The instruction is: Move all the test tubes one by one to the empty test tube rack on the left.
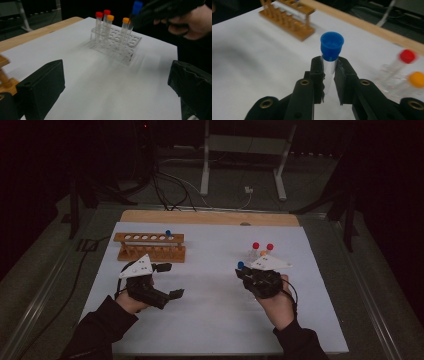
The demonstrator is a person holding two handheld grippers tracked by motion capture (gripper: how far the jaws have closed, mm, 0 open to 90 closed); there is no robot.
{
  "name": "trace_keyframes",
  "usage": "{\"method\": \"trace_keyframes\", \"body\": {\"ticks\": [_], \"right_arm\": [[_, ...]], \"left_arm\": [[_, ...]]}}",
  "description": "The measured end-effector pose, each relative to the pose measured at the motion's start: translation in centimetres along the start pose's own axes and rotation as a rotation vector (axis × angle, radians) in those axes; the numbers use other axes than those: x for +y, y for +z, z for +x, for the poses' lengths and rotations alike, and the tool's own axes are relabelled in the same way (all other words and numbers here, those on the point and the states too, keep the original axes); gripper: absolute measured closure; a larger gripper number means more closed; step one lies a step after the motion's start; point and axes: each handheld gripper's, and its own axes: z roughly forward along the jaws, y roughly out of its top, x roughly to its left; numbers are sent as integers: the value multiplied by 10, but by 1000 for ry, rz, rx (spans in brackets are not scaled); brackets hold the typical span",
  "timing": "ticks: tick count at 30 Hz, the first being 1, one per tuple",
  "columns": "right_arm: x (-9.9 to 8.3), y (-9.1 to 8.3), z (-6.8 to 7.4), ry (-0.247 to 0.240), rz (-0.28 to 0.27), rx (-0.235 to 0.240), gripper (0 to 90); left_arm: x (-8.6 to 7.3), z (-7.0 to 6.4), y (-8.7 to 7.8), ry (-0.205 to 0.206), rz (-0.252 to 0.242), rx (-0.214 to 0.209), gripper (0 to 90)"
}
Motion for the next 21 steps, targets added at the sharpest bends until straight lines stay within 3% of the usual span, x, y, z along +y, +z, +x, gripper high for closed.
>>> {"method": "trace_keyframes", "body": {"ticks": [10,21], "right_arm": [[-11,19,29,-29,26,106,772],[-17,28,46,-53,46,161,772]], "left_arm": [[16,-12,25,37,-3,-61,25],[24,-22,53,58,-5,-93,178]]}}
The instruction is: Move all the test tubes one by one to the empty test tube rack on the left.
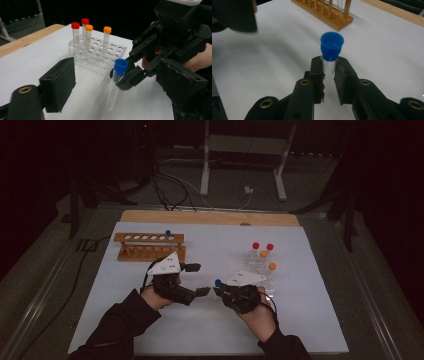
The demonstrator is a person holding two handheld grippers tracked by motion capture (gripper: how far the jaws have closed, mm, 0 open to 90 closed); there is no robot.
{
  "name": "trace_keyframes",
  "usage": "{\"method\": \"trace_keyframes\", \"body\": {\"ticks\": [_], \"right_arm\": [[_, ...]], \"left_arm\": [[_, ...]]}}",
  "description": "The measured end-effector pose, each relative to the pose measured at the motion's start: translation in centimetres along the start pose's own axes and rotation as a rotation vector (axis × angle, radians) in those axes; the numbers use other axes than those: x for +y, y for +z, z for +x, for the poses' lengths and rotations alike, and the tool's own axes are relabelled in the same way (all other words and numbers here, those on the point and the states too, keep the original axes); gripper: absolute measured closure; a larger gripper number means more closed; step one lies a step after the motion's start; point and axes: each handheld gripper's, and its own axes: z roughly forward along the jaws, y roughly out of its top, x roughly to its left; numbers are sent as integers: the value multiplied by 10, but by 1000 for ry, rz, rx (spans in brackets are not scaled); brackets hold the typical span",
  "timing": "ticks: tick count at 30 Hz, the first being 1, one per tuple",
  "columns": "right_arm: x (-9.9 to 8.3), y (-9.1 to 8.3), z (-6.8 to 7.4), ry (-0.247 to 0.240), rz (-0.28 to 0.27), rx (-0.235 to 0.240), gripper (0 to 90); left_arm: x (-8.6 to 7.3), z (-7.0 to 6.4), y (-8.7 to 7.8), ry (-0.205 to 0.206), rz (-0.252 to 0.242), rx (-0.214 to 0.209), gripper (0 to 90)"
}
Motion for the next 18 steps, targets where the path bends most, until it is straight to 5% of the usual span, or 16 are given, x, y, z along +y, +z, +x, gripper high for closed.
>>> {"method": "trace_keyframes", "body": {"ticks": [18], "right_arm": [[1,0,2,-4,-5,12,773]], "left_arm": [[0,-3,27,50,59,-25,612]]}}
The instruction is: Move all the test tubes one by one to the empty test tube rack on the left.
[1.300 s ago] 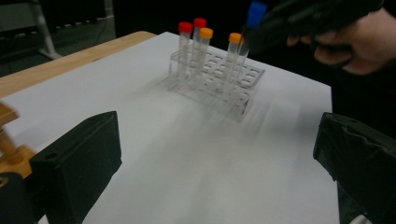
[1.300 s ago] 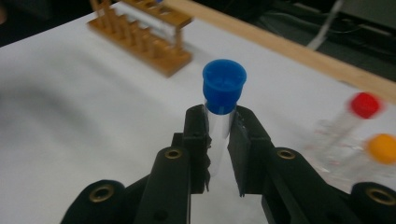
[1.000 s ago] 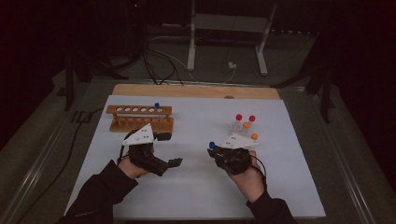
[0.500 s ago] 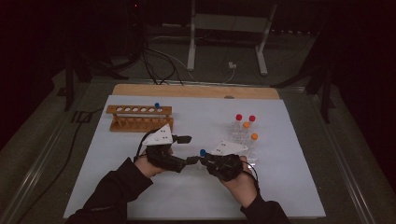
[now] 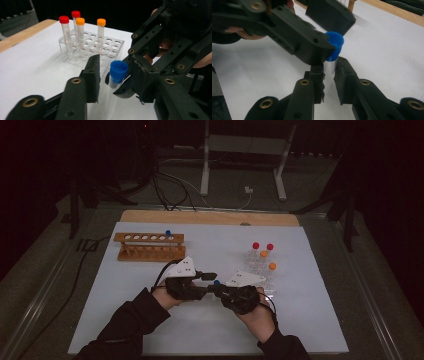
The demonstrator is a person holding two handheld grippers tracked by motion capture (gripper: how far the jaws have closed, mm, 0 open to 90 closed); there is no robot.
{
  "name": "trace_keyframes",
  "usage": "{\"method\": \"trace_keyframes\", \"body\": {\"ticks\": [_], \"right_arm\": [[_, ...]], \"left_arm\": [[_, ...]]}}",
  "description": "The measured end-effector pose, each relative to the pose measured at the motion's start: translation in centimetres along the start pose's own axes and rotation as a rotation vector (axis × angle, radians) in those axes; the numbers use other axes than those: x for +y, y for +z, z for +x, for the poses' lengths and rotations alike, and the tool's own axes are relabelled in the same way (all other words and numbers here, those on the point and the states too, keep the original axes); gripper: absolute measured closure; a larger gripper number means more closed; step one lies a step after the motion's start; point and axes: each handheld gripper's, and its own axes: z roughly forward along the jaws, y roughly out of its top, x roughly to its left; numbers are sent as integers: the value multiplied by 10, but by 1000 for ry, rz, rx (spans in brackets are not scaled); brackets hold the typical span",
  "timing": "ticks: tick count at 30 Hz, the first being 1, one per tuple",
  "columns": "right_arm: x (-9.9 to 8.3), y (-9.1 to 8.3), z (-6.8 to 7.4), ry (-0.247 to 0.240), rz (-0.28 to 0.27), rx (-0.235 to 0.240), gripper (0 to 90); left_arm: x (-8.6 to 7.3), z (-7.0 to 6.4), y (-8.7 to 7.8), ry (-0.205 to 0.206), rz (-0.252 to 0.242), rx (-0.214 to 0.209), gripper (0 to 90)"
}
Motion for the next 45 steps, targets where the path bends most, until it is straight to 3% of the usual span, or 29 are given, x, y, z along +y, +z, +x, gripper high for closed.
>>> {"method": "trace_keyframes", "body": {"ticks": [6,14,16,22,30,35,38,45], "right_arm": [[0,-1,-1,1,-1,-3,772],[2,-3,-3,17,-17,5,751],[2,-4,-3,20,-23,0,649],[2,-10,-5,28,-56,-12,469],[6,-20,-7,34,-107,12,184],[8,-24,-7,49,-130,20,52],[8,-24,-8,57,-130,33,0],[7,-25,-7,52,-136,55,0]], "left_arm": [[-1,1,1,-1,-4,-15,755],[3,2,-2,5,-14,-3,775],[5,3,-5,10,-16,5,777],[10,9,-19,4,-21,41,777],[2,21,-37,-5,-5,122,777],[0,29,-55,-12,5,168,778],[-1,34,-66,-11,19,211,778],[3,50,-97,-25,0,310,778]]}}
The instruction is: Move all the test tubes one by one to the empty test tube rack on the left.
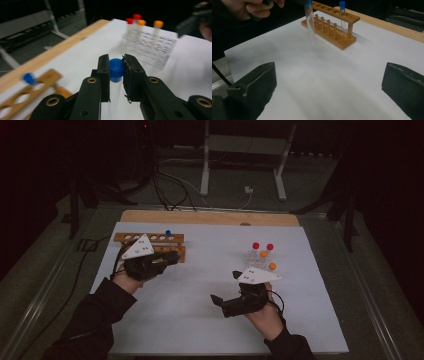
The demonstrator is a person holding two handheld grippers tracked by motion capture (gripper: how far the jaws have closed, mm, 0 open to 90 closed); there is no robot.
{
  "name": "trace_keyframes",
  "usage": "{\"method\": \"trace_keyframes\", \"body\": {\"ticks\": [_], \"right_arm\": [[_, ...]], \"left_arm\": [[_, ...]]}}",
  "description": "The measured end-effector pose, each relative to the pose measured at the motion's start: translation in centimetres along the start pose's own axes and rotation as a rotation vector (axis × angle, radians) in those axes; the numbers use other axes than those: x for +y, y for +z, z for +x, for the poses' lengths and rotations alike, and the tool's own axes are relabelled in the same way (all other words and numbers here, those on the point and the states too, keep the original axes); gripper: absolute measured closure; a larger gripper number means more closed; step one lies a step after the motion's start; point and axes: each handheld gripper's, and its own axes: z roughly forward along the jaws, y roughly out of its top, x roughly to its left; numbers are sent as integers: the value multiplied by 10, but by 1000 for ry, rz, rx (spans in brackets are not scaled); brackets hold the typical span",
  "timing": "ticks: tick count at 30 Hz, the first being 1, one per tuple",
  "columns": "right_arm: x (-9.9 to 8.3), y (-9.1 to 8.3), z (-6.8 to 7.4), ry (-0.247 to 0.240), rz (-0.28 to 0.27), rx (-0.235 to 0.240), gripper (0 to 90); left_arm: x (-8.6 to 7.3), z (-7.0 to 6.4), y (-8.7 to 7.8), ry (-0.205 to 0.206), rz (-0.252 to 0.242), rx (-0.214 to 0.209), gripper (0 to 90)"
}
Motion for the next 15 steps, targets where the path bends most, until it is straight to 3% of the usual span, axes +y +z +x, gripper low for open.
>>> {"method": "trace_keyframes", "body": {"ticks": [7,15], "right_arm": [[0,-2,-1,-7,-8,-2,0],[0,-3,-1,-11,-15,1,0]], "left_arm": [[10,27,-17,-22,-36,102,778],[17,52,-20,-37,-63,193,778]]}}
